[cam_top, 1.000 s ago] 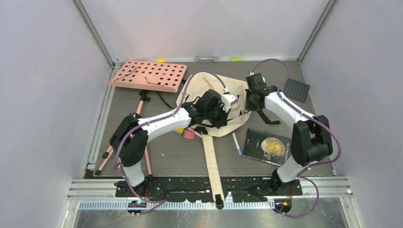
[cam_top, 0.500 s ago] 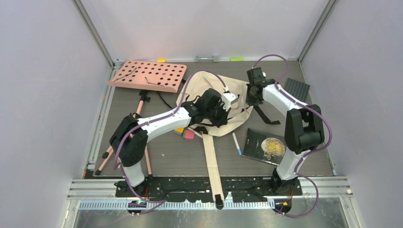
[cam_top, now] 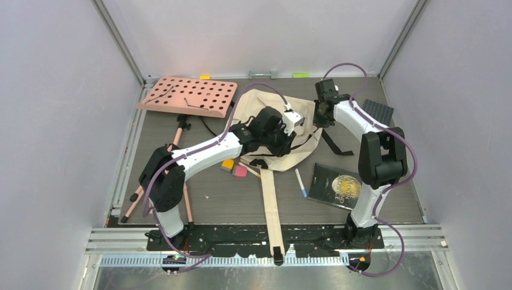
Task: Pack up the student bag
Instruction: Unzip the student bag at the center of the board, then pick up the book from the center of the board.
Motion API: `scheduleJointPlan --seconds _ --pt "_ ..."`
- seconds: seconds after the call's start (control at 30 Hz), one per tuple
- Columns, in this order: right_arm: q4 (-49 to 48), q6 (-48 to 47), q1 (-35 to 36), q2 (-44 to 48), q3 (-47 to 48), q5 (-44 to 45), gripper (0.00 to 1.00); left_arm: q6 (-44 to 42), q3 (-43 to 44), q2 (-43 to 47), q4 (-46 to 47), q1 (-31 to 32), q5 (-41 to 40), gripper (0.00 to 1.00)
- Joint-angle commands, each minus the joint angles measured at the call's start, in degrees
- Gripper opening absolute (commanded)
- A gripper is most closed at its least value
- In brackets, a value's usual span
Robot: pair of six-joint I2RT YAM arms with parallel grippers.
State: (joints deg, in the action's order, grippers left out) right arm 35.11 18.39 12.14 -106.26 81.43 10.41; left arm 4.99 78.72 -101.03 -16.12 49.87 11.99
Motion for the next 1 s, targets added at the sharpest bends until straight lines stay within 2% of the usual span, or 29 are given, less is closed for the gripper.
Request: scheduleJointPlan --seconds 0.0,0.03,0.07,0.1,0.13,0.2,0.3,0.53,0.63,0.73,0.97 --pt "-2.9 -4.0 -2.2 1.7 4.2 5.4 0.15 -3.5 6.0 0.5 -6.1 0.0 -3.3 0.4" --pt "-2.5 -4.3 -2.3 2.1 4.6 5.5 0.21 -4.6 7.7 0.2 -7.1 0.0 -4.0 0.47" --pt "-2.0 -5.1 -2.3 2.5 4.8 5.5 0.31 -6.5 9.0 0.0 -8.2 0.0 -4.7 0.53" --pt "-1.7 -5.5 -2.3 3.3 5.0 5.3 0.36 -7.6 9.9 0.0 -9.1 0.0 -5.2 0.58" --pt "-1.1 -6.0 -2.3 3.7 5.2 5.2 0.44 -8.5 10.5 0.0 -9.9 0.0 -5.1 0.6" --pt "-0.1 -6.5 -2.3 5.2 5.3 4.7 0.52 -10.3 10.9 0.2 -11.6 0.0 -3.8 0.65" --pt "1.3 -6.3 -2.3 8.1 4.0 2.6 0.59 -11.4 9.3 1.4 -13.2 0.0 -3.2 0.67" --pt "2.2 -3.9 -2.3 14.8 -2.1 -2.9 0.62 -12.9 2.9 4.7 -14.6 0.0 -3.0 0.69" --pt "2.7 -3.4 -2.3 16.4 -4.3 -5.1 0.63 -12.9 0.3 6.1 -14.3 0.0 -4.8 0.66" --pt "3.2 -2.4 -2.3 17.8 -6.1 -7.3 0.63 -12.9 -0.8 7.4 -13.3 0.0 -7.4 0.54" --pt "1.7 1.2 -2.3 20.1 -11.4 -11.4 0.63 -12.5 -0.3 7.6 -10.5 0.0 -9.0 0.36"
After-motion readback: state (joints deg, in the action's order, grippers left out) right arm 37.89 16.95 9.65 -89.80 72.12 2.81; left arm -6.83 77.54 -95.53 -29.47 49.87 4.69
